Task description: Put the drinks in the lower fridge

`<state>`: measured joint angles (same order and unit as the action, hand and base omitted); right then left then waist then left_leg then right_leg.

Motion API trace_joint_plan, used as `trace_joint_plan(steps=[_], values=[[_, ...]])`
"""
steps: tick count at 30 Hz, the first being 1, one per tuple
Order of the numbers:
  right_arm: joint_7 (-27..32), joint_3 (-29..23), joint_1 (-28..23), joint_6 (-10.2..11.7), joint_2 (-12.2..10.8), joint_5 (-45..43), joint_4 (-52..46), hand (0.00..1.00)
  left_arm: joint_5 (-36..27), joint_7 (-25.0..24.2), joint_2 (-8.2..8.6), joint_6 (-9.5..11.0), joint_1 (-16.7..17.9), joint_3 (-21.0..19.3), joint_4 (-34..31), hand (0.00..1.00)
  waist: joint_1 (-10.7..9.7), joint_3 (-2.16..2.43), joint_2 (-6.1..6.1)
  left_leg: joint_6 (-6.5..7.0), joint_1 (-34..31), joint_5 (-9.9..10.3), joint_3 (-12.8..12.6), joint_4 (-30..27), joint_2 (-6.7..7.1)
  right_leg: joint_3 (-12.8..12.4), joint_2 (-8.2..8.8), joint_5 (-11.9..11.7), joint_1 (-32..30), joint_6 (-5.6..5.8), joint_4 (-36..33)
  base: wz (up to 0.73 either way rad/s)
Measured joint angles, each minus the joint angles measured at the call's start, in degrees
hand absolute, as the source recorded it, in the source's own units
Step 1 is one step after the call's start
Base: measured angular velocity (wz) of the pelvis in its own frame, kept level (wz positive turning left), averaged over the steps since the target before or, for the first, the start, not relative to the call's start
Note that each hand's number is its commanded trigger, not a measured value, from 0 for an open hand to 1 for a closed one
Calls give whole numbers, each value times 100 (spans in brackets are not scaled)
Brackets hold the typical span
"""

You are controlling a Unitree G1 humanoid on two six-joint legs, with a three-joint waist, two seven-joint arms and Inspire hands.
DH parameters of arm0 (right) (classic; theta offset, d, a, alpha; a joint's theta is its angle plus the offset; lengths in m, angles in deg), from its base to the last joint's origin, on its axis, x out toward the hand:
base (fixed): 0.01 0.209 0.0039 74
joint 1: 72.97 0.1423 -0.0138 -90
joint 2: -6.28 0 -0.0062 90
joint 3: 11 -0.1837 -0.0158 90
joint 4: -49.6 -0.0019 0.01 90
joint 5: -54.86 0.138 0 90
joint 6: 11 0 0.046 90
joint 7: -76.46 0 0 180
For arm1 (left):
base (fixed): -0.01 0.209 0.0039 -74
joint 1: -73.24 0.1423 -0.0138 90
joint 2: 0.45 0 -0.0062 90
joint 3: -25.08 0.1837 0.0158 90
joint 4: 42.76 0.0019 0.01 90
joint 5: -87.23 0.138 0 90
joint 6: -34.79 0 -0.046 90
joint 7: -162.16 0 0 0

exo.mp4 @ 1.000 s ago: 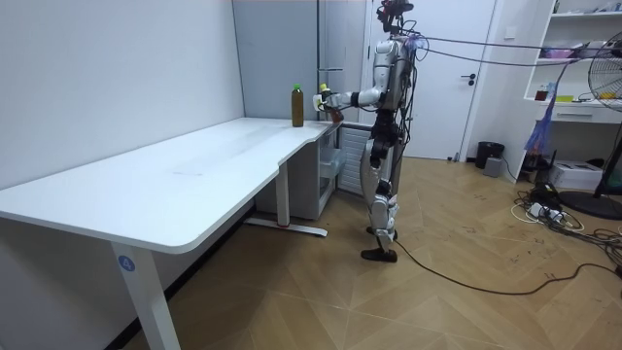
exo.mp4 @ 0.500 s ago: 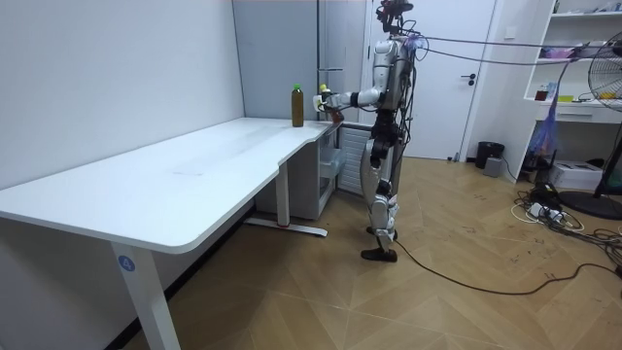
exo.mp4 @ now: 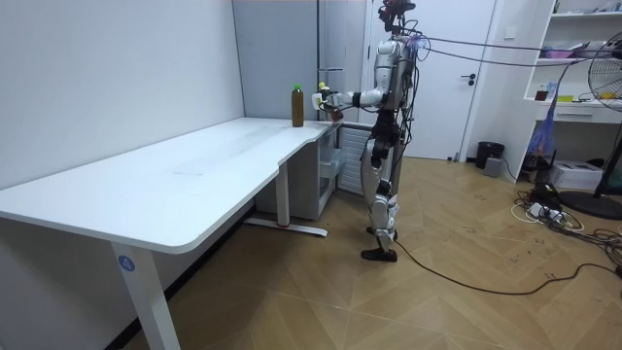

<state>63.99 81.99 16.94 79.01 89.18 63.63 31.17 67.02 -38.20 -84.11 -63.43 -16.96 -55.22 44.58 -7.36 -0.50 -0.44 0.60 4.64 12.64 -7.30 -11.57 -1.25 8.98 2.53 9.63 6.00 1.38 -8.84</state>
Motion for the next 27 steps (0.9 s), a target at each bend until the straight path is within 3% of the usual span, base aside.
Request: trace_joint_plan(steps=[10, 19, 23, 27], values=[[-152, 355, 16, -14, -49, -92, -173, 0, 0, 289, -5, 19, 63, -1, -307, 100, 324, 21, -38, -5, -137, -4, 135, -19, 17, 193, 18, 0, -47, -1, 11, 9], [-840, 1009, -23, 3, -129, -654, -1431, 0, 48, 460, 4, 28, 99, -23, -626, 100, 583, 23, -51, -5, -197, -5, 139, -69, 9, 281, 33, 0, -48, -1, 9, 4], [-1337, 1169, -48, -7, -120, -661, -1985, 0, -46, 385, -3, 375, 162, -20, -755, 100, 655, 14, -77, -3, -191, -6, 139, -89, 2, 272, 44, 0, -44, 0, -1, 0], [-1880, 1170, -146, -18, -126, -649, -2640, 0, -45, 208, -6, 385, 397, -1, -743, 100, 637, -35, -179, -4, -214, -6, 152, -133, 8, 295, 39, 0, -45, 0, -30, 1]])
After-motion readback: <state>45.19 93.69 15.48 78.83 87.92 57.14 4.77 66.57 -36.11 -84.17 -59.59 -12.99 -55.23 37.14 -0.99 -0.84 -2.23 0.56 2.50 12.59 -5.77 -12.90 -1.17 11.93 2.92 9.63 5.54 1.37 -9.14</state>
